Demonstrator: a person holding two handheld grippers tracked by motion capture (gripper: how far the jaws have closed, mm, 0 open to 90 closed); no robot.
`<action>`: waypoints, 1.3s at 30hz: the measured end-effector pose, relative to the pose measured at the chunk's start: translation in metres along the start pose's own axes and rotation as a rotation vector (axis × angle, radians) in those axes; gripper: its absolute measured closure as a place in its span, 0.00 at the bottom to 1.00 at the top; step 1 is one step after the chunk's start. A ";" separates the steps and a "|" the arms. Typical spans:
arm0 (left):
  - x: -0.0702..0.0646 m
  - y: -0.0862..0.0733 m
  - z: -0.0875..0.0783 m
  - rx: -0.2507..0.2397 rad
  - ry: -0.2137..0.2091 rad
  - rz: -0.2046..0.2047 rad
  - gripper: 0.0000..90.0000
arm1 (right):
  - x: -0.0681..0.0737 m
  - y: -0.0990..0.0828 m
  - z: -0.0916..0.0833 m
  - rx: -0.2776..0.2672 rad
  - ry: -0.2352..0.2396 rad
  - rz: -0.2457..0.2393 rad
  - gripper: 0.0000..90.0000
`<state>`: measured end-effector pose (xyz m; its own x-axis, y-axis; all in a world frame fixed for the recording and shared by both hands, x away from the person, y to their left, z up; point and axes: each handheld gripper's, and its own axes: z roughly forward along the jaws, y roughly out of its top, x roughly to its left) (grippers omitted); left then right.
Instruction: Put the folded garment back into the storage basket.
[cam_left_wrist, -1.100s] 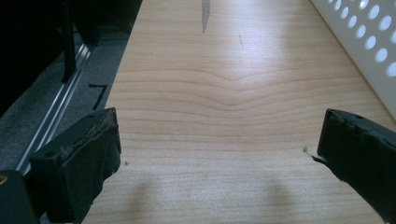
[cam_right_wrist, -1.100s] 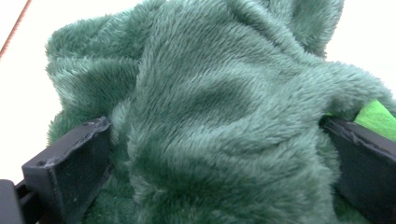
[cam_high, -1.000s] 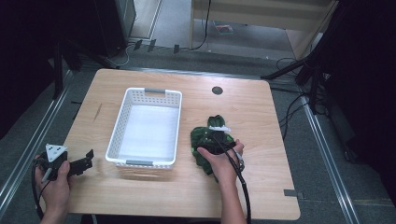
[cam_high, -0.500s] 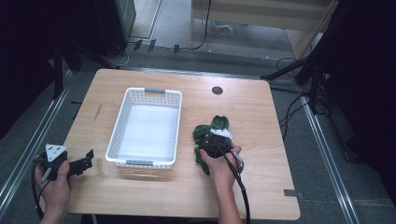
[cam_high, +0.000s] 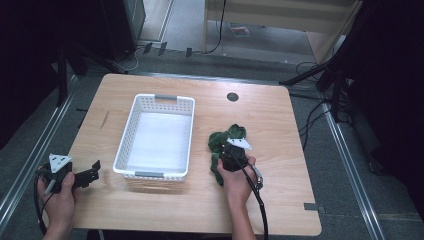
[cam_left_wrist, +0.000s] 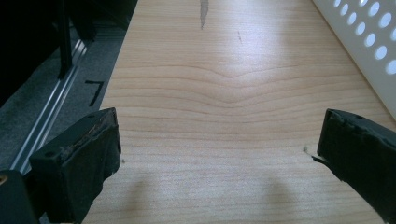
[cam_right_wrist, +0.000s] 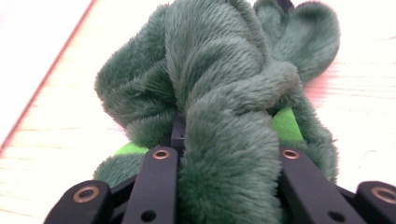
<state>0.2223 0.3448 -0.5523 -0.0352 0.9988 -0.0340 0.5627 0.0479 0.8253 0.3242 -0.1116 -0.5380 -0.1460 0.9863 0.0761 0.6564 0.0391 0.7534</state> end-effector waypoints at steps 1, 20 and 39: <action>0.000 0.000 0.000 0.000 0.000 0.000 0.01 | 0.001 0.000 -0.003 -0.038 -0.005 -0.010 0.82; -0.001 0.000 0.000 0.000 -0.001 0.003 0.01 | 0.011 0.014 -0.041 -0.469 0.014 0.042 0.81; -0.001 0.000 0.000 0.000 0.000 0.003 0.01 | 0.029 0.037 -0.068 -0.674 0.013 0.000 0.79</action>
<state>0.2221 0.3442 -0.5523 -0.0338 0.9989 -0.0319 0.5626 0.0454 0.8255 0.2939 -0.0928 -0.4638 -0.1574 0.9842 0.0806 0.0518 -0.0733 0.9960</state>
